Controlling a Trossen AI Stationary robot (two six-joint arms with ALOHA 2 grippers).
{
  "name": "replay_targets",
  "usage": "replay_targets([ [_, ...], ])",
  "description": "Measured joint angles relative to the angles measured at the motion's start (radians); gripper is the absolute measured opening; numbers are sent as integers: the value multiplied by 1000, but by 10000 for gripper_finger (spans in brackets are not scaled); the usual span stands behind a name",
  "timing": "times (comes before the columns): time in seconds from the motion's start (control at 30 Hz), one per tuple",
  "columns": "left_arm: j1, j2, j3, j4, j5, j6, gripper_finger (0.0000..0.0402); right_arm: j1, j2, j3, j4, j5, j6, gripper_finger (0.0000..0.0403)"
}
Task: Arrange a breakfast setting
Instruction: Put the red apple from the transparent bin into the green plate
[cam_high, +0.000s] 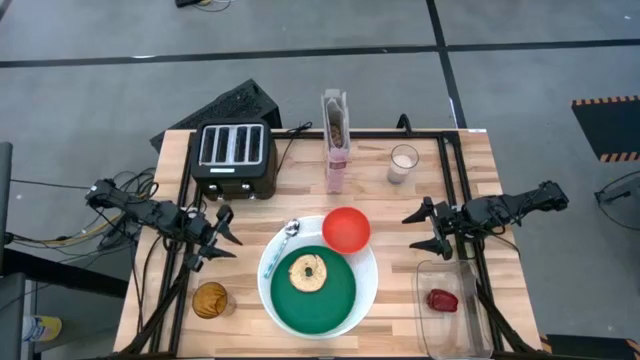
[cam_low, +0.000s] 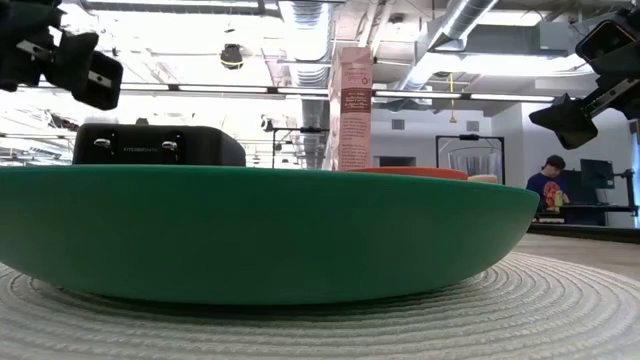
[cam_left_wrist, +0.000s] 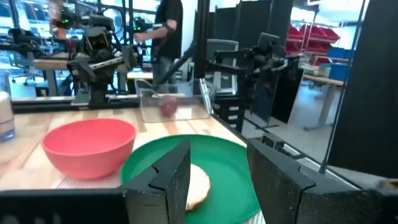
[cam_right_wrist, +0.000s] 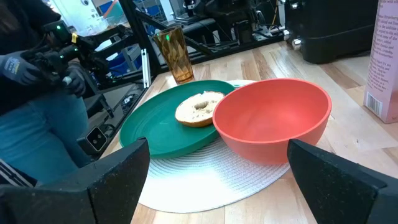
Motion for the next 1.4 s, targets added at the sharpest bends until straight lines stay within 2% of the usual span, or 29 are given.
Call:
replay_targets([
  [0.13,0,0,0,3,-9,49,144,0,0,0,0,0,0,399],
  [0.37,0,0,-1,9,-111,79,144,0,0,0,0,0,0,399],
  [1.27,0,0,-3,9,-112,73,144,0,0,0,0,0,0,399],
  [1.4,0,0,-4,9,-112,73,144,0,0,-1,17,0,39,399],
])
